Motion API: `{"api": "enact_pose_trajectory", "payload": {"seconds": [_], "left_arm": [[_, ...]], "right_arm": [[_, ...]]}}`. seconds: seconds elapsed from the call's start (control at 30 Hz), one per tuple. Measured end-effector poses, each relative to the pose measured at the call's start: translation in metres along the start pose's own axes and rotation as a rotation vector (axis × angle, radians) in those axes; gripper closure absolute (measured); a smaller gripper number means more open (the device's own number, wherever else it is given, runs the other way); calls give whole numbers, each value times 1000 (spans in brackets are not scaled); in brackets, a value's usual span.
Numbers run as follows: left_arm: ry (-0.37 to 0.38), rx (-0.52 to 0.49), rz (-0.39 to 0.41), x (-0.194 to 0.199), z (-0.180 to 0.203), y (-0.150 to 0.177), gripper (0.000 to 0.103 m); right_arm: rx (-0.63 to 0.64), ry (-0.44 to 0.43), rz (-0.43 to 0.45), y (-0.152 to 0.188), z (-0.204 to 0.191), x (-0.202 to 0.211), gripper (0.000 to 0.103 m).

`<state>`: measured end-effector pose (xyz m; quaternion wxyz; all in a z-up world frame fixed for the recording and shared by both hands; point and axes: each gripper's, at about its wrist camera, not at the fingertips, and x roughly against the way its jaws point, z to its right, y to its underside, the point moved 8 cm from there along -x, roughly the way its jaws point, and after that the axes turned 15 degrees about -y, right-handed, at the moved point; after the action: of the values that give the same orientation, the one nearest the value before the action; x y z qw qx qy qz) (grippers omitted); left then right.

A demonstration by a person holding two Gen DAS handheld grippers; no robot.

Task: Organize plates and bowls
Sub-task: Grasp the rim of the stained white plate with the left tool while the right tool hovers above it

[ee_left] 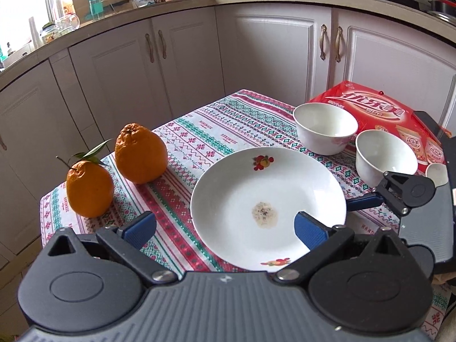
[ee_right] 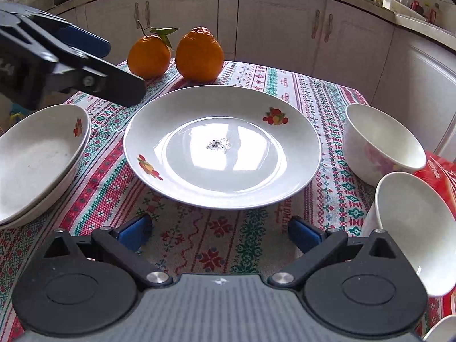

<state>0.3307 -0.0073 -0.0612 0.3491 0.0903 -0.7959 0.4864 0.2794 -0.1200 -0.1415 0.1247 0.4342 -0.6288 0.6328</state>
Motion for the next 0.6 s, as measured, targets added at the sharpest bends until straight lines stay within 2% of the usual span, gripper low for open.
{"api": "enact_pose_trajectory", "payload": {"seconds": [0.47, 0.6], "left_arm": [[103, -57, -126, -87, 16, -22, 4], [147, -59, -163, -105, 20, -26, 12]], "right_arm": [[3, -17, 18, -14, 6, -10, 0], [-6, -16, 30, -16, 8, -11, 1]]}}
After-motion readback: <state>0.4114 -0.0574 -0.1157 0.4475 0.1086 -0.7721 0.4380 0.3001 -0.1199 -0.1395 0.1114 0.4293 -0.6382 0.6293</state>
